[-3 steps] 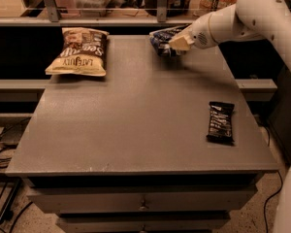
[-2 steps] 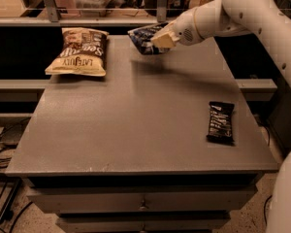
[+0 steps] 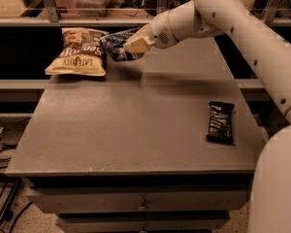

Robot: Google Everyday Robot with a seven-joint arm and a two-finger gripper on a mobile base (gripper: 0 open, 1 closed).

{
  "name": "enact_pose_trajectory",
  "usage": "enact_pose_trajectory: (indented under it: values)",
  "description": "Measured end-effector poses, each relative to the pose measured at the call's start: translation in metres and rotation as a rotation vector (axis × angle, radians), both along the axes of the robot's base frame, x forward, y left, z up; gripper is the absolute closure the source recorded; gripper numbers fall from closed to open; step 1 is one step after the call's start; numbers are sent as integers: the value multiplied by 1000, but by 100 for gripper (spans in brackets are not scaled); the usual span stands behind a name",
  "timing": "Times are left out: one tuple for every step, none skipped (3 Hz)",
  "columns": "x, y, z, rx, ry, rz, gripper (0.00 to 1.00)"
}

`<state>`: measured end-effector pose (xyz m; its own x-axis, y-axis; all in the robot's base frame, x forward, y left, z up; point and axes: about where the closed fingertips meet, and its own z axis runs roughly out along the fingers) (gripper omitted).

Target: Move blue chip bag near brown chip bag

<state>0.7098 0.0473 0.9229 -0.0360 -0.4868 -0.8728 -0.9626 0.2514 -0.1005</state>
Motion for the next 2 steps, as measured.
enact_pose_trajectory:
  values:
    - [0,19,-2,34,36,4,27]
    - [-1,21,-4,32,37,8,4]
